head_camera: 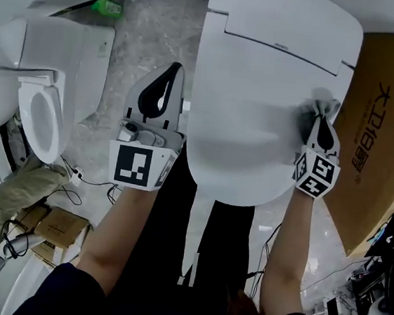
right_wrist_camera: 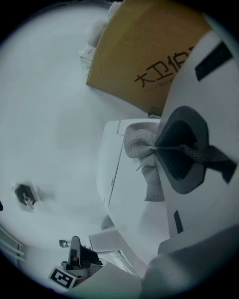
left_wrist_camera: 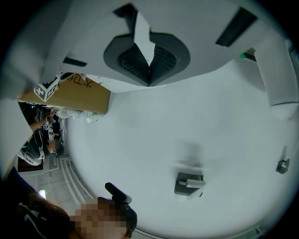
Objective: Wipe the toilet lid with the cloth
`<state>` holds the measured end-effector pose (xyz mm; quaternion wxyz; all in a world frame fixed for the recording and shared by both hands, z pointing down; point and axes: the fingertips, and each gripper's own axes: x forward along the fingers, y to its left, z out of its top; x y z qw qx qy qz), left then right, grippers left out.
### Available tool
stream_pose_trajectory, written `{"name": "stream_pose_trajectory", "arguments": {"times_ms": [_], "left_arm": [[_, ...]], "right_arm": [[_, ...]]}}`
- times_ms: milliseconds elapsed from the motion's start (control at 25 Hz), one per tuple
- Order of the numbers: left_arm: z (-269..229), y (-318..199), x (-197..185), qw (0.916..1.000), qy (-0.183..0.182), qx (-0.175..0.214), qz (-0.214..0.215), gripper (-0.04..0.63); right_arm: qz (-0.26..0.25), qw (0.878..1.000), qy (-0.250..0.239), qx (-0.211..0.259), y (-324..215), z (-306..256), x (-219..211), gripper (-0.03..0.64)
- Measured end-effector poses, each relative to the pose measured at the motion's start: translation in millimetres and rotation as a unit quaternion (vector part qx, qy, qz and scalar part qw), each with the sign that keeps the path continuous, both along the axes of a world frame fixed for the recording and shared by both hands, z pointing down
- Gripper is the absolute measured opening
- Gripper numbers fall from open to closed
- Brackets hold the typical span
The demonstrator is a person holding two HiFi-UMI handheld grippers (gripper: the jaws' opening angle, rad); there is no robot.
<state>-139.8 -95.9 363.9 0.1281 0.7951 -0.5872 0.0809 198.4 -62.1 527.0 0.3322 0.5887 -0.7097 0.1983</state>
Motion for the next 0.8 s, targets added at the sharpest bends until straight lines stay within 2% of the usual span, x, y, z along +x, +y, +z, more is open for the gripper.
{"name": "stream_pose_trajectory", "arguments": {"times_ms": [200, 320, 400, 560, 680, 800], "left_arm": [[1, 1, -4, 1.0000, 0.002, 0.000, -0.001, 0.020], [1, 2, -7, 1.0000, 0.000, 0.002, -0.004, 0.020], [2, 3, -8, 1.0000, -0.002, 0.004, -0.005, 0.020], [2, 7, -18, 0.9999, -0.008, 0.005, -0.011, 0.020], [2, 10, -25, 0.9997, -0.014, 0.004, -0.018, 0.020], [1, 13, -32, 0.9995, -0.019, 0.004, -0.025, 0.020]], "right_arm": [[0.064, 0.998, -0.004, -0.004, 10, 1, 24, 0.034], [0.058, 0.998, -0.008, -0.003, 13, 1, 7, 0.034], [0.028, 1.000, -0.012, -0.003, 14, 1, -17, 0.034], [-0.065, 0.998, -0.012, -0.003, 15, -1, -91, 0.034], [-0.129, 0.991, -0.018, -0.003, 16, -4, -149, 0.034], [-0.197, 0.980, -0.019, -0.004, 20, -4, -204, 0.034]]}}
